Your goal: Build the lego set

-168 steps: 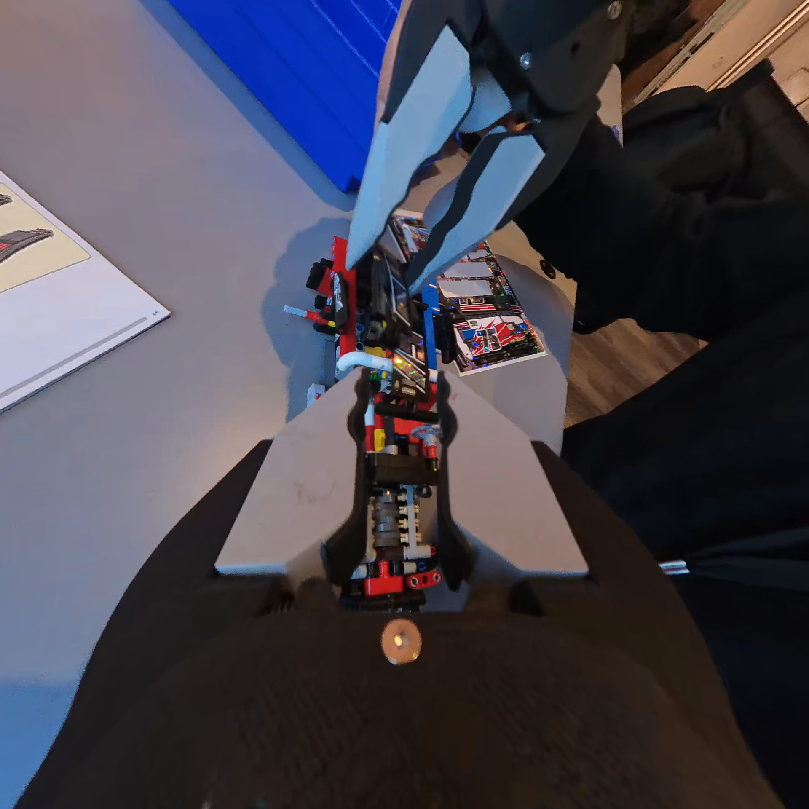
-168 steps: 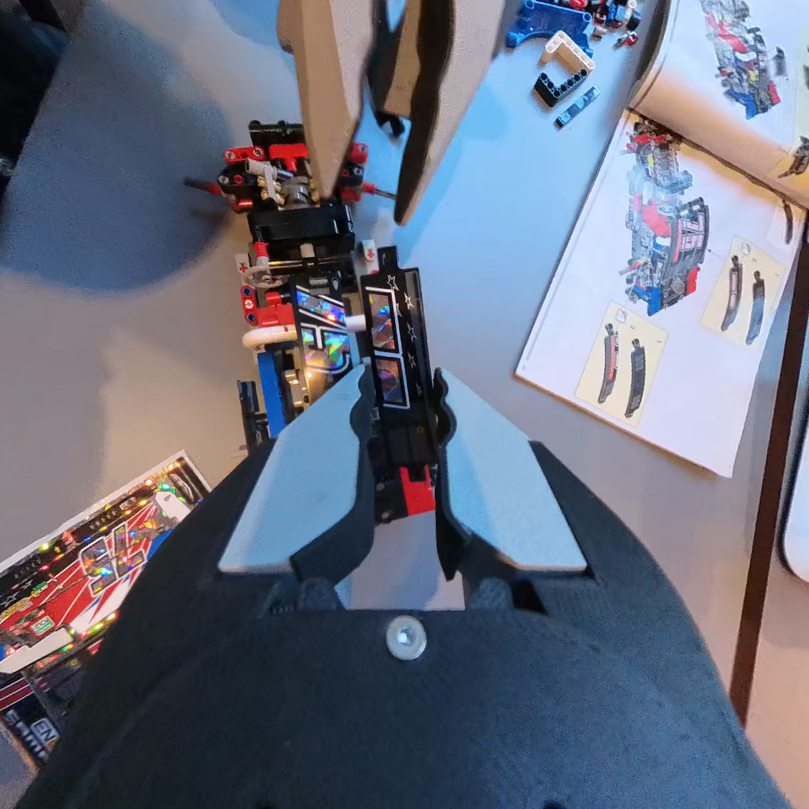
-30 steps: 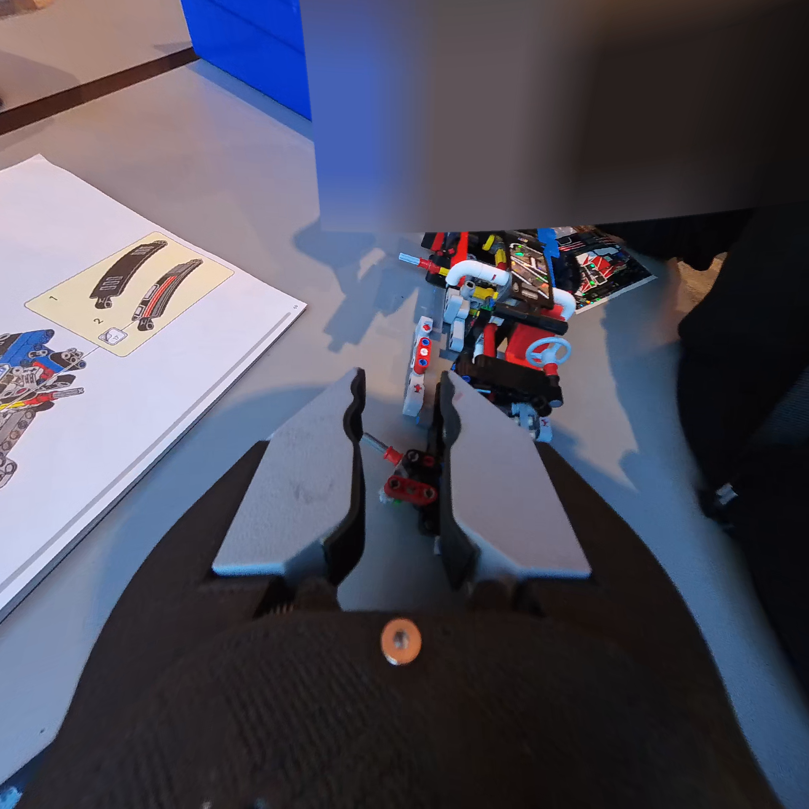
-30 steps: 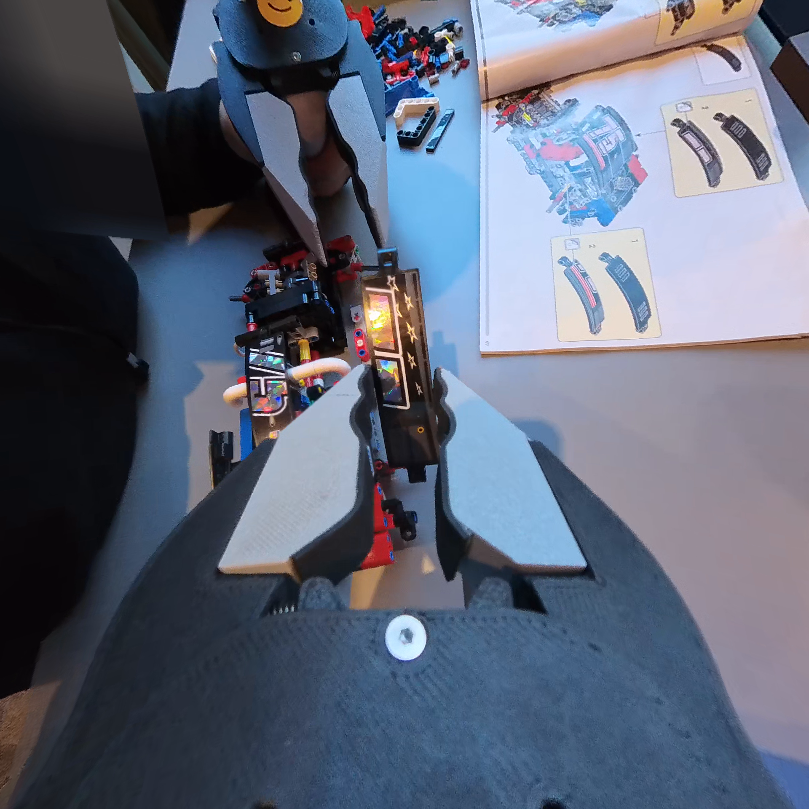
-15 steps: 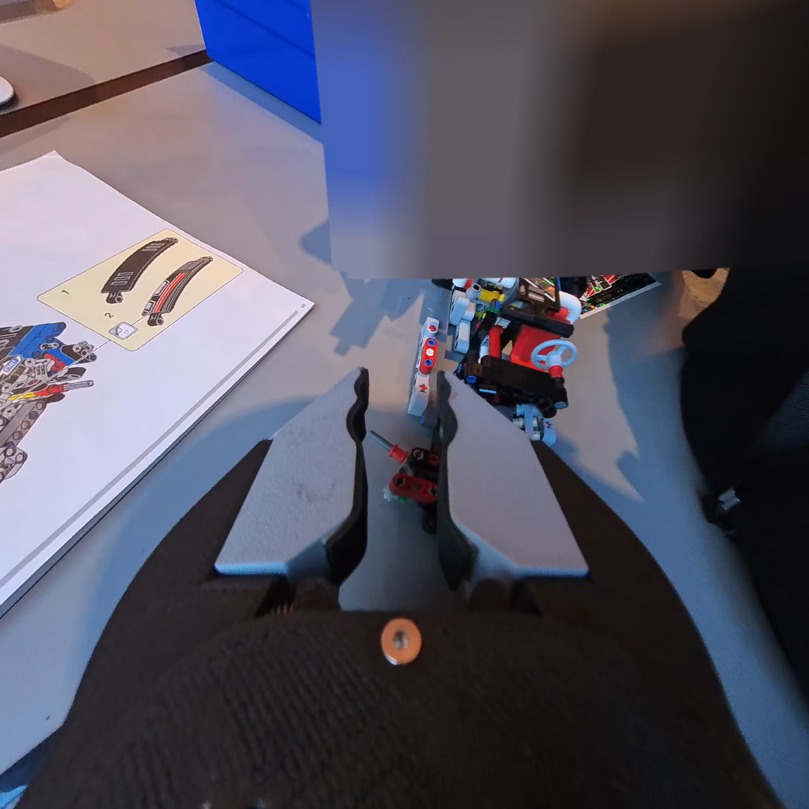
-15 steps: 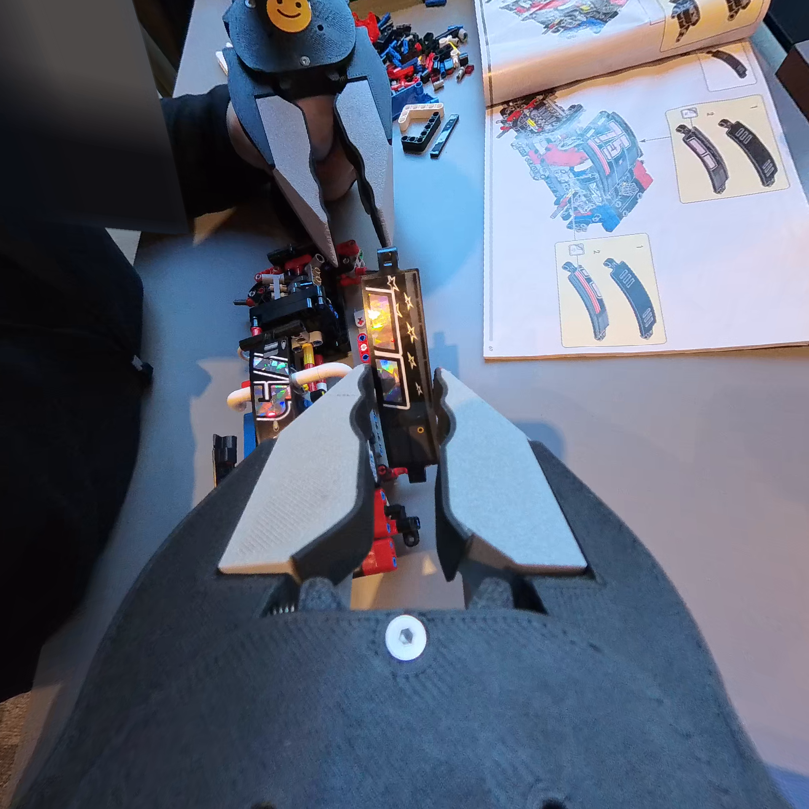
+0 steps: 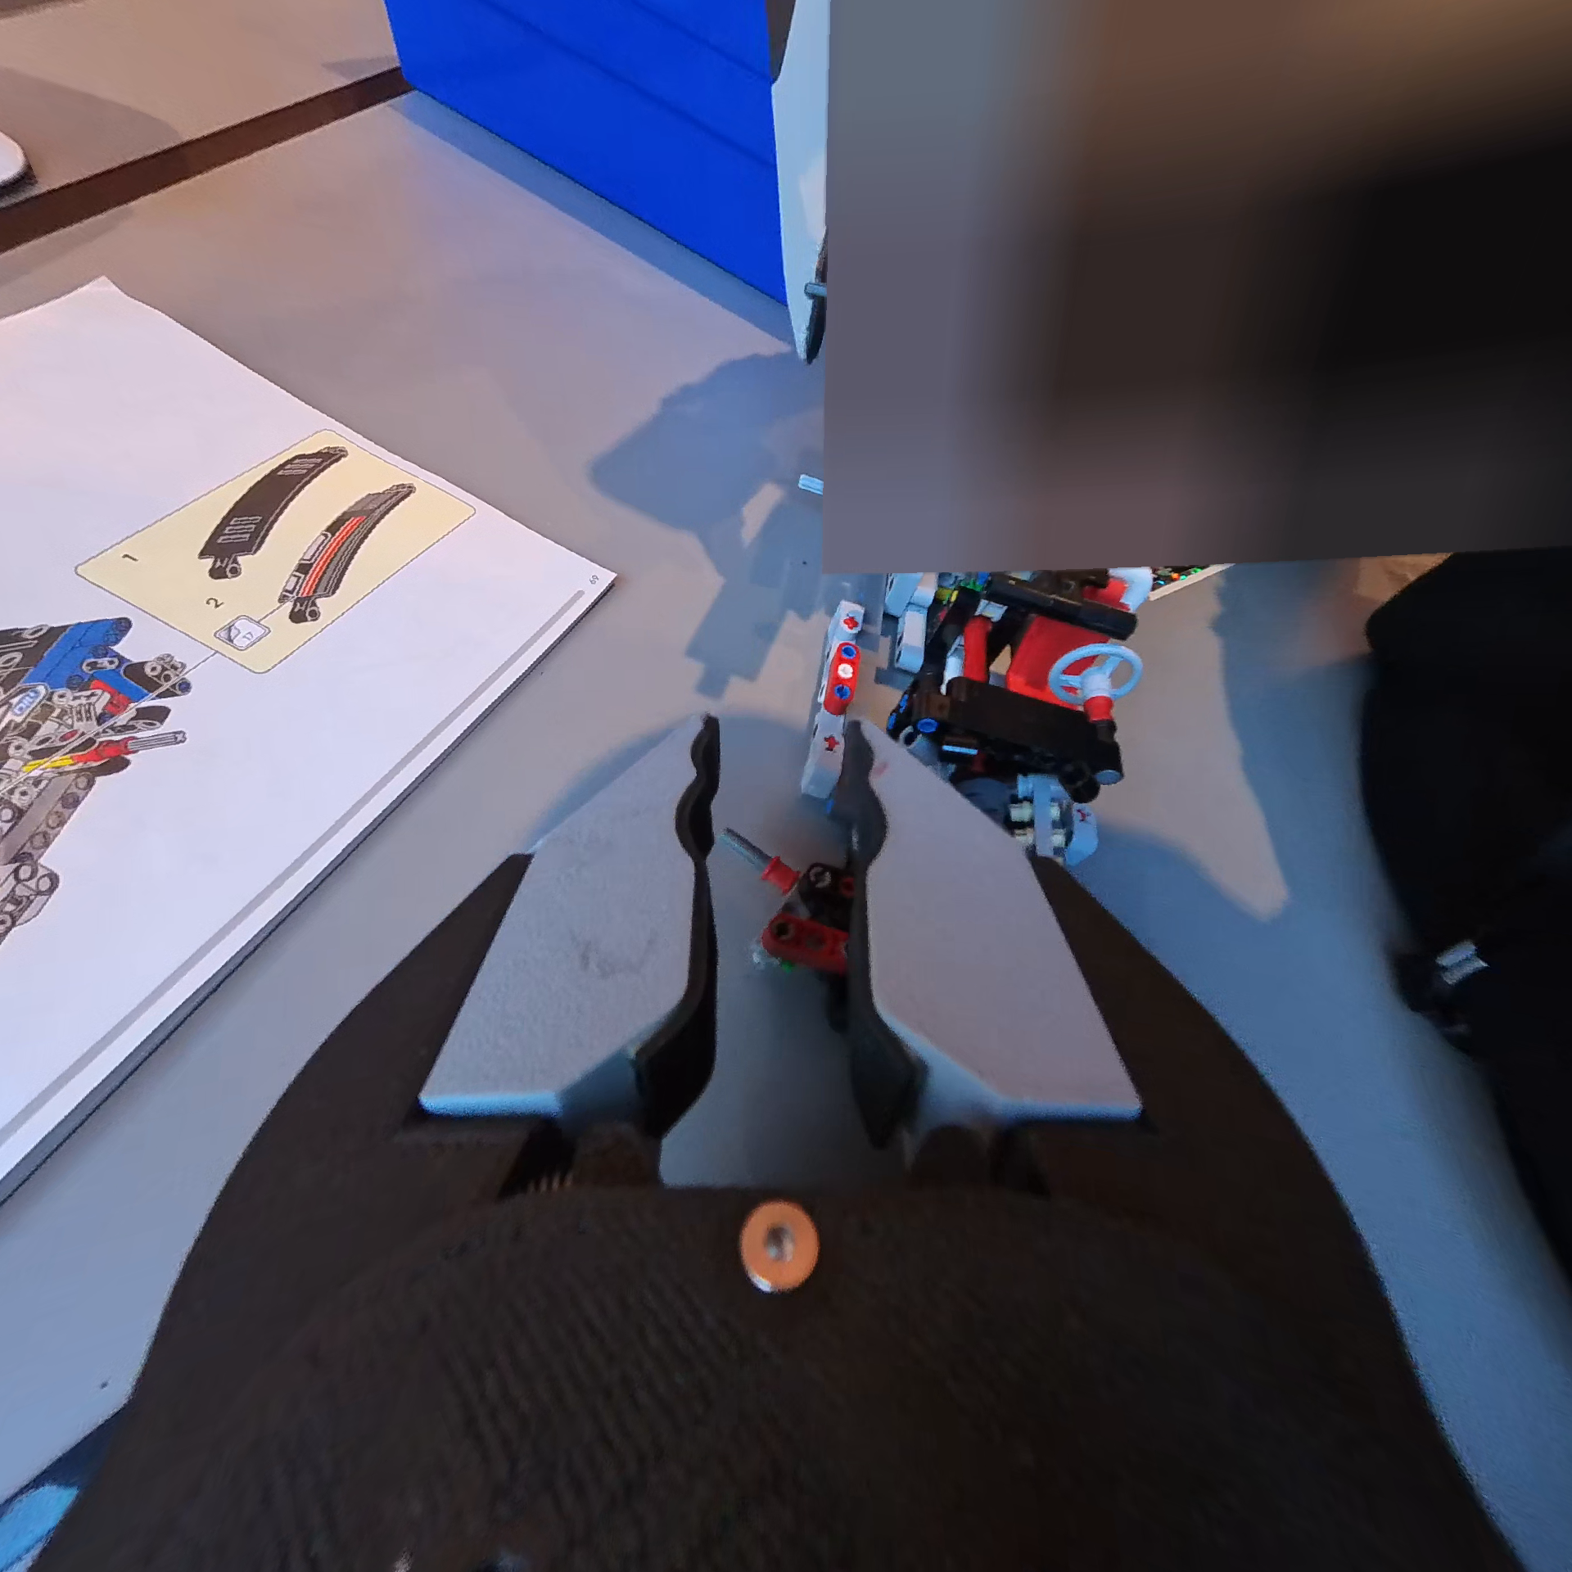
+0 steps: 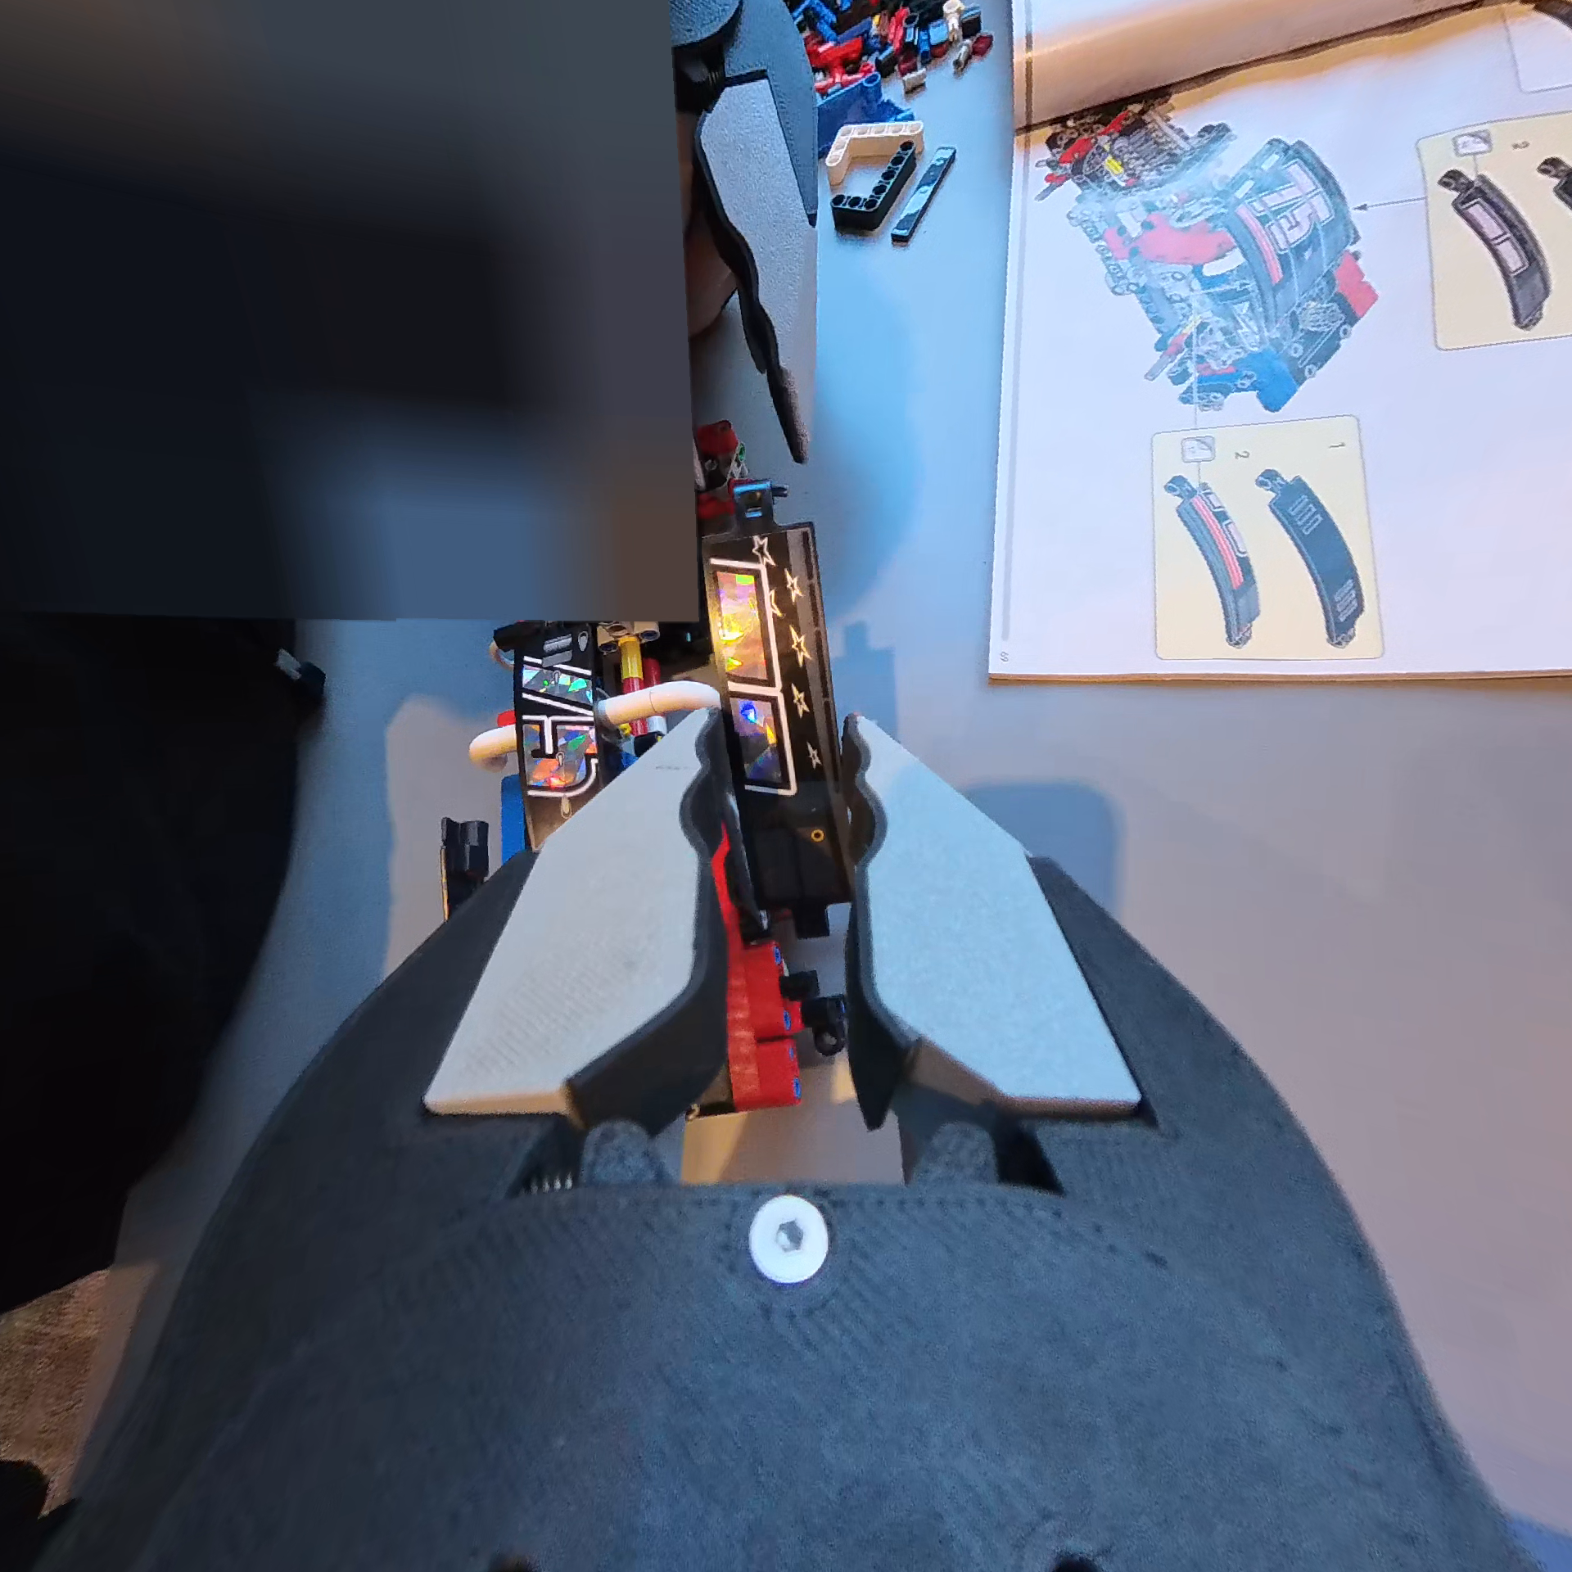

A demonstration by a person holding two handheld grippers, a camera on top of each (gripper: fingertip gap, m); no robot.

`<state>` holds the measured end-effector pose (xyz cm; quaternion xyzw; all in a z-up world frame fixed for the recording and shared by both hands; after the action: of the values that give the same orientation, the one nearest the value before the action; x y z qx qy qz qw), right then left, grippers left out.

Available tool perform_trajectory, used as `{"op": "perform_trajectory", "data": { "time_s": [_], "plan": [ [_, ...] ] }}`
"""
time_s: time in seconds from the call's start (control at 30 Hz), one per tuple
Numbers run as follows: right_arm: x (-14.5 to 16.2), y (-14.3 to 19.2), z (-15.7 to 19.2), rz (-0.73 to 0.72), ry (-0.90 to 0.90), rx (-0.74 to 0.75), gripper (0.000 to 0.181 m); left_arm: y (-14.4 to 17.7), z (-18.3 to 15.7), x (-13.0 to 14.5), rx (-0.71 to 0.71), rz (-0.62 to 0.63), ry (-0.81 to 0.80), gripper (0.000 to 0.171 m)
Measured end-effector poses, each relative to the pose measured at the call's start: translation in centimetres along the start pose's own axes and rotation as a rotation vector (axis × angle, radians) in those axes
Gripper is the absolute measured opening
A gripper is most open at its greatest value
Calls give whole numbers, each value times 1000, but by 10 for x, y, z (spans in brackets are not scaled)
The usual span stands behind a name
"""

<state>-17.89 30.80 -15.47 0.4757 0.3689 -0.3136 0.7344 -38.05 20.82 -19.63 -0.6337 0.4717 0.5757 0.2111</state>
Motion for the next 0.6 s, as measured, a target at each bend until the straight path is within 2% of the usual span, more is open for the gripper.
{"op": "perform_trajectory", "data": {
  "time_s": [0.27,0.4,0.6],
  "plan": [
    [0,-7,10,73,13,-12,24,-1,-3,-3,0,13,-1,26],
    [-3,-7,16,150,68,34,24,-3,-12,-15,47,4,33,26],
    [-20,7,18,182,148,157,23,-6,-18,-34,-21,-3,-6,25]
  ]
}}
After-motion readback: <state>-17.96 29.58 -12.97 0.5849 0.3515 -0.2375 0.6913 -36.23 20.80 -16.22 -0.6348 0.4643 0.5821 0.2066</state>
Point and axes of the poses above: each gripper's, where its closed fingertips meet, y back along the fingers, x out of its underside, z = x × y across the jaws, the point moved 8 cm from there along y, back along the fingers, and after that the axes turned 11 degrees about -z, right-handed, at the moved point
